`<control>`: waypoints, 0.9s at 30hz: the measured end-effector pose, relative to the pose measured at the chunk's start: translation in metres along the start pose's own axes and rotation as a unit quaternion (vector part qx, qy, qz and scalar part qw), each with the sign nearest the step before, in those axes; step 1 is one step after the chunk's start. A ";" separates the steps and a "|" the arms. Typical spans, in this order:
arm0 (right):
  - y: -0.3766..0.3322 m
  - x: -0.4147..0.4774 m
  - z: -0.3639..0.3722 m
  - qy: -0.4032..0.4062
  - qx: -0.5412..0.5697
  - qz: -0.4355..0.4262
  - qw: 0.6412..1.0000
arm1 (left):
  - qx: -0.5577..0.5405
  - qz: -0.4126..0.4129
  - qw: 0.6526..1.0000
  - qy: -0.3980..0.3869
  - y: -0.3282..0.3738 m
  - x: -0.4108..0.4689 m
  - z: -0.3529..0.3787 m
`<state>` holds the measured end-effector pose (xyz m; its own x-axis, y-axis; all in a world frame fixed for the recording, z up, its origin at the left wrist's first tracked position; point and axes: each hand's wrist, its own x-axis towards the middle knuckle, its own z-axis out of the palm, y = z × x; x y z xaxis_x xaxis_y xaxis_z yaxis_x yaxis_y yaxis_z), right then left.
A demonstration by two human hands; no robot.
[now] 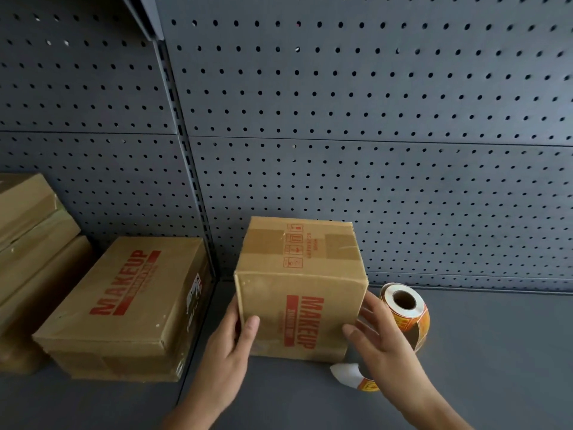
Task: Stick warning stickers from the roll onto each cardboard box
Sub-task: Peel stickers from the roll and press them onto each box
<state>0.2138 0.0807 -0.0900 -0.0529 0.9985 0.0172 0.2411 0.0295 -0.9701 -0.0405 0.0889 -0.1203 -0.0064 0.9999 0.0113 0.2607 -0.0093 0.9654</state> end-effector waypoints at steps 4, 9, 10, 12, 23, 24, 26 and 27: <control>-0.004 0.001 0.002 -0.014 -0.011 -0.004 1.000 | 0.025 0.006 0.999 0.035 0.016 -0.005 0.001; -0.018 0.001 -0.003 0.023 -0.032 -0.022 0.999 | 0.060 0.007 0.994 0.087 0.046 -0.011 -0.013; -0.021 0.001 -0.004 0.021 -0.037 -0.023 0.999 | 0.069 0.004 0.993 0.091 0.051 -0.011 -0.016; -0.027 0.003 -0.006 0.009 -0.047 -0.017 0.999 | 0.099 0.001 0.991 0.085 0.058 -0.010 -0.024; -0.036 0.025 -0.006 -0.037 -0.041 0.115 0.992 | 0.167 -0.107 0.980 -0.030 0.048 0.019 -0.044; -0.035 0.028 -0.006 -0.047 -0.052 0.122 0.990 | 0.183 -0.115 0.976 -0.034 0.045 0.024 -0.044; -0.032 0.036 -0.004 -0.062 -0.069 0.132 0.987 | 0.210 -0.121 0.970 -0.036 0.045 0.031 -0.040; -0.030 0.039 -0.003 -0.067 -0.073 0.136 0.986 | 0.224 -0.124 0.966 -0.034 0.045 0.034 -0.038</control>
<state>0.2077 0.1192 -0.0592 -0.0920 0.9552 -0.2813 0.4010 -0.2230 -0.8885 -0.0656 0.1219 -0.0671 -0.0631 0.9694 -0.2374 0.6518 0.2201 0.7258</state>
